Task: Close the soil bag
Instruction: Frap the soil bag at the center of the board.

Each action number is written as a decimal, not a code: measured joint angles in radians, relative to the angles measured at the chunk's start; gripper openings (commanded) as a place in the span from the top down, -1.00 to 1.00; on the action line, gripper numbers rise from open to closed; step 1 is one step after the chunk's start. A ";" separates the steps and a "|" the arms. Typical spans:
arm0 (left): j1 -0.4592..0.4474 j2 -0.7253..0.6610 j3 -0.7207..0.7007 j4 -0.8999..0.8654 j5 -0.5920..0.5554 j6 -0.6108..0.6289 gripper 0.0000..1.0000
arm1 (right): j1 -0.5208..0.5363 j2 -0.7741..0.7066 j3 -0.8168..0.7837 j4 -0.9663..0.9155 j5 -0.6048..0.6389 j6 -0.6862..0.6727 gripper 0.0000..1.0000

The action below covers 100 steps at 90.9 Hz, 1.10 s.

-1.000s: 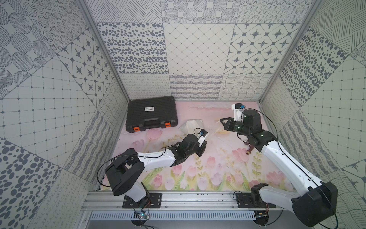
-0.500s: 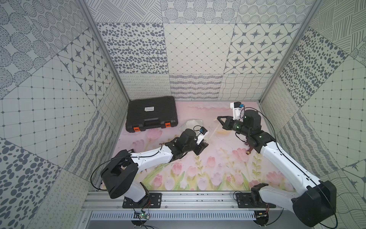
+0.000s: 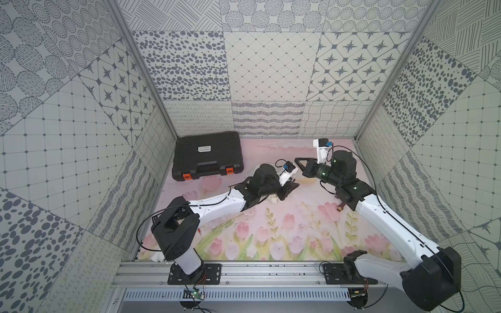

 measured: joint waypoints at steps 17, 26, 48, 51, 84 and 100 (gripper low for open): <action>-0.002 -0.010 -0.062 -0.018 0.005 0.004 0.80 | -0.014 -0.012 0.008 -0.023 0.030 -0.022 1.00; -0.026 -0.029 -0.090 -0.042 -0.042 0.013 0.78 | -0.027 -0.006 0.023 -0.080 0.033 -0.031 1.00; -0.072 -0.051 -0.127 -0.079 -0.192 -0.006 0.74 | -0.042 0.030 0.079 -0.199 0.035 -0.044 1.00; -0.075 -0.052 -0.129 -0.084 -0.209 -0.014 0.74 | -0.049 0.032 0.086 -0.214 0.035 -0.043 1.00; -0.098 0.032 -0.032 -0.138 -0.346 -0.115 0.64 | -0.148 0.070 0.174 -0.296 0.035 -0.035 1.00; -0.105 0.066 0.008 -0.216 -0.391 -0.160 0.64 | -0.215 0.096 0.218 -0.304 0.021 -0.013 1.00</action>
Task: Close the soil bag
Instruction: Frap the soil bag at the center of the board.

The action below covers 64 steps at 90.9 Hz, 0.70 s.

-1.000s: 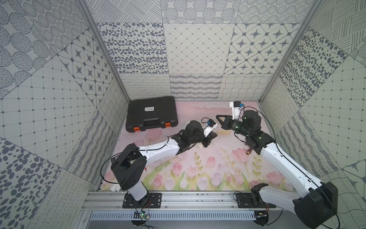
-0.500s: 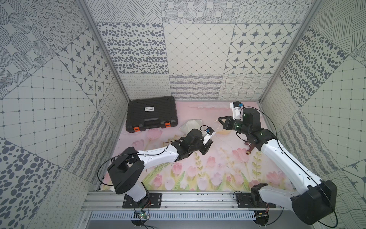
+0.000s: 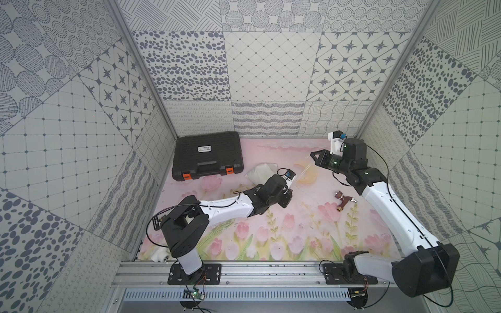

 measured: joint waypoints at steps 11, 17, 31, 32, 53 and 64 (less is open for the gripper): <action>-0.001 -0.016 -0.009 -0.027 -0.015 -0.035 0.66 | -0.015 0.003 0.005 -0.003 -0.023 0.012 1.00; -0.001 -0.044 -0.029 -0.041 -0.024 -0.050 0.68 | -0.015 0.007 0.005 -0.004 -0.043 0.019 1.00; 0.003 -0.129 -0.091 -0.061 -0.029 -0.067 0.53 | -0.009 -0.001 -0.029 0.048 -0.084 0.034 1.00; 0.004 -0.134 -0.096 -0.066 -0.029 -0.068 0.52 | -0.009 -0.003 -0.033 0.055 -0.084 0.034 1.00; 0.029 -0.205 -0.133 -0.166 -0.018 -0.052 -0.05 | 0.017 -0.095 -0.115 0.250 -0.069 0.045 1.00; 0.043 -0.228 -0.126 -0.158 0.006 -0.034 -0.28 | 0.050 -0.121 -0.130 0.312 -0.070 0.044 1.00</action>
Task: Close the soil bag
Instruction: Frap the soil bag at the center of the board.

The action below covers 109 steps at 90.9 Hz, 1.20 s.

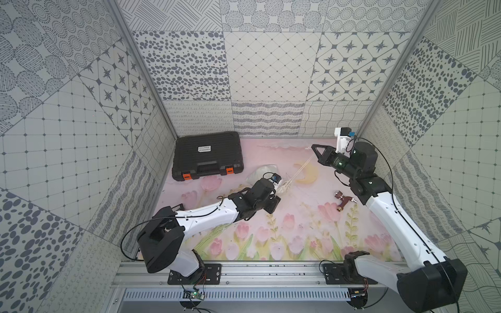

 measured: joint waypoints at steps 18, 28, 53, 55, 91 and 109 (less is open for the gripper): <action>0.009 -0.010 0.030 0.072 0.058 0.043 -0.49 | 0.040 -0.003 -0.033 0.031 0.000 0.000 1.00; 0.023 0.021 0.059 0.129 0.106 0.062 -0.48 | 0.058 -0.003 -0.042 0.037 0.000 0.000 1.00; 0.044 0.138 0.165 0.255 0.285 0.096 -0.31 | 0.082 -0.003 -0.042 0.039 0.011 -0.003 1.00; 0.045 0.148 0.175 0.263 0.302 0.097 -0.27 | 0.082 -0.003 -0.042 0.038 0.013 -0.003 1.00; 0.055 0.269 0.190 0.360 0.446 0.133 1.00 | 0.064 -0.008 -0.039 -0.044 0.075 -0.030 1.00; 0.040 0.229 0.074 0.429 0.384 0.152 0.92 | 0.032 0.004 -0.001 -0.211 0.063 -0.038 1.00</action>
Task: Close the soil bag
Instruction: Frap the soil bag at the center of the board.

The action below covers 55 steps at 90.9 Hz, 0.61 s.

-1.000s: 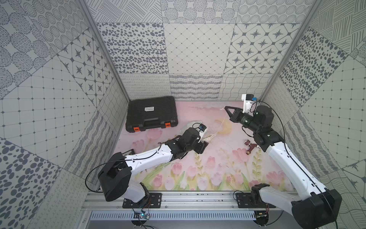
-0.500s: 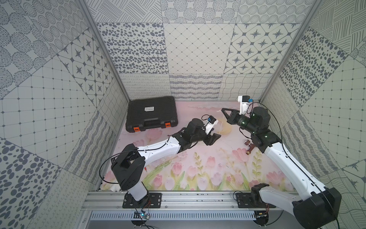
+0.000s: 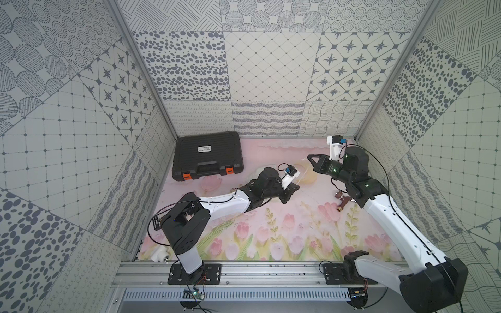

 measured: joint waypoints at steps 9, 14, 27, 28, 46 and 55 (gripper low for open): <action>-0.014 -0.012 -0.037 0.016 -0.056 0.003 0.80 | 0.000 0.027 0.029 -0.048 -0.011 0.000 1.00; -0.022 -0.012 -0.047 0.002 -0.088 0.003 0.76 | -0.003 0.045 0.051 -0.047 -0.007 0.000 1.00; -0.047 0.018 -0.037 -0.035 -0.176 -0.011 0.73 | -0.003 0.064 0.071 -0.078 -0.001 0.001 1.00; -0.048 0.020 -0.035 -0.036 -0.182 -0.014 0.74 | -0.003 0.065 0.072 -0.082 0.000 0.000 1.00; -0.063 0.037 -0.030 -0.050 -0.274 -0.060 0.91 | -0.009 0.081 0.083 -0.122 0.008 0.000 1.00; -0.064 0.036 -0.030 -0.058 -0.300 -0.084 0.87 | -0.029 0.082 0.084 -0.146 0.005 0.001 1.00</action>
